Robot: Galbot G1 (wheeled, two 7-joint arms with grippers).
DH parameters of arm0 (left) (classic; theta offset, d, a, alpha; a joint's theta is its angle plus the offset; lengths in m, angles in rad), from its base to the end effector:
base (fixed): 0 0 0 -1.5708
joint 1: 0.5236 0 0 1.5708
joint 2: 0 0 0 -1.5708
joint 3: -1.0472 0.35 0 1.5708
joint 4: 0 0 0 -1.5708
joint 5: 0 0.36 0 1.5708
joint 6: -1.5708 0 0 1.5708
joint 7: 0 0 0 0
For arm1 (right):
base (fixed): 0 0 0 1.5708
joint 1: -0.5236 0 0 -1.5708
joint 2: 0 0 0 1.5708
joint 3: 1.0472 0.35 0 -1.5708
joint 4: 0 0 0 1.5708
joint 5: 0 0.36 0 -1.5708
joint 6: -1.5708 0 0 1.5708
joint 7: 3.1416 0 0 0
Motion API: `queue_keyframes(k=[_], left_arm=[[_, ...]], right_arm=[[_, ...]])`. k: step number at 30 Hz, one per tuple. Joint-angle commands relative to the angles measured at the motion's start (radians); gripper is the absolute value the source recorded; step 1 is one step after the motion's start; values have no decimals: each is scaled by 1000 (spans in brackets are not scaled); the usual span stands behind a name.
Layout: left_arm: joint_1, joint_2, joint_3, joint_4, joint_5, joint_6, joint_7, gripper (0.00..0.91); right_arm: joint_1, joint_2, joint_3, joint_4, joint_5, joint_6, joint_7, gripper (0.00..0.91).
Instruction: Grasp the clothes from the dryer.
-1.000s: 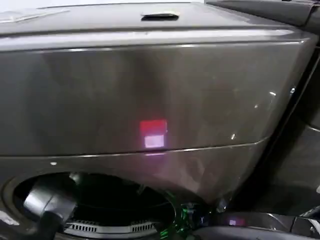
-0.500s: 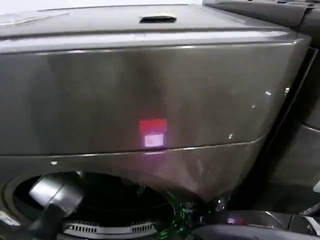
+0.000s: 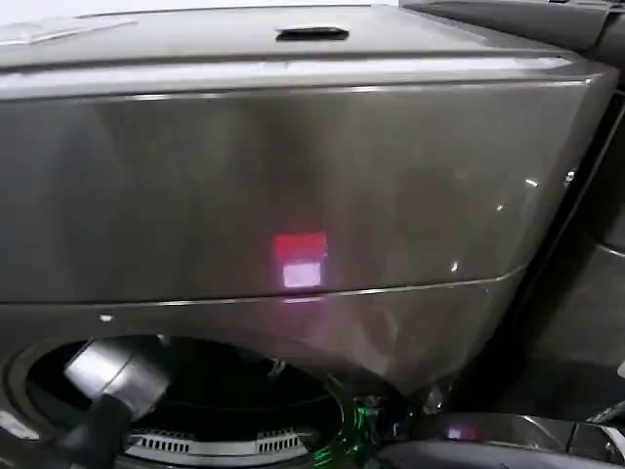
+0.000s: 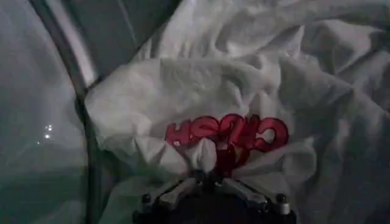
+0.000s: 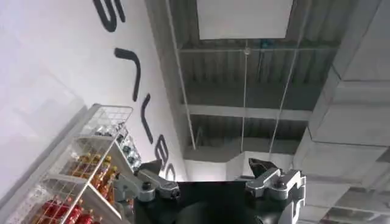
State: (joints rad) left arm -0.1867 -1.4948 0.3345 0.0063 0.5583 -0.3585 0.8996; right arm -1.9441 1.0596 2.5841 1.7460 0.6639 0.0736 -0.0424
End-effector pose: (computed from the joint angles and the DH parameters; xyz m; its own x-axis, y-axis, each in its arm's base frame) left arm 0.6675 0.0556 -0.2354 -0.3251 0.2882 0.9007 0.9218 -0.1159 0.3698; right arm -0.1802 -0.4134 0.0695 -0.2084 0.6136 -0.7616 0.9762 0.0825 -0.2006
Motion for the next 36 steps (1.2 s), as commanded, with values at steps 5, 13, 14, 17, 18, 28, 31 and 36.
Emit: queue_keyframes(k=[5, 13, 14, 17, 18, 28, 31, 36], left_arm=[[108, 51, -227, -204, -165, 46, -285, 0], [421, 47, -469, -693, -418, 214, -669, 0], [451, 42, -510, -773, -406, 244, -735, 0], [568, 34, -589, -925, -408, 270, -843, 0], [609, 34, -605, -968, -401, 268, -927, 0], [884, 18, -726, -1368, -492, 269, -1138, 0], [930, 20, -735, -1446, -496, 277, -1140, 0], [960, 23, -735, -1475, -504, 285, -1144, 0]], right_arm=[[17, -3, -18, 3, -7, 0, 5, 907], [33, -8, -43, 12, -24, -8, 12, 907], [34, -6, -49, 8, -38, -7, 19, 907], [37, -7, -55, -2, -50, -6, 36, 907], [42, -5, -57, 1, -51, -8, 40, 907], [37, -9, -25, 14, -191, -107, 126, 907], [34, -8, -16, 9, -173, -94, 108, 907], [30, -10, -22, 6, -164, -67, 108, 907]])
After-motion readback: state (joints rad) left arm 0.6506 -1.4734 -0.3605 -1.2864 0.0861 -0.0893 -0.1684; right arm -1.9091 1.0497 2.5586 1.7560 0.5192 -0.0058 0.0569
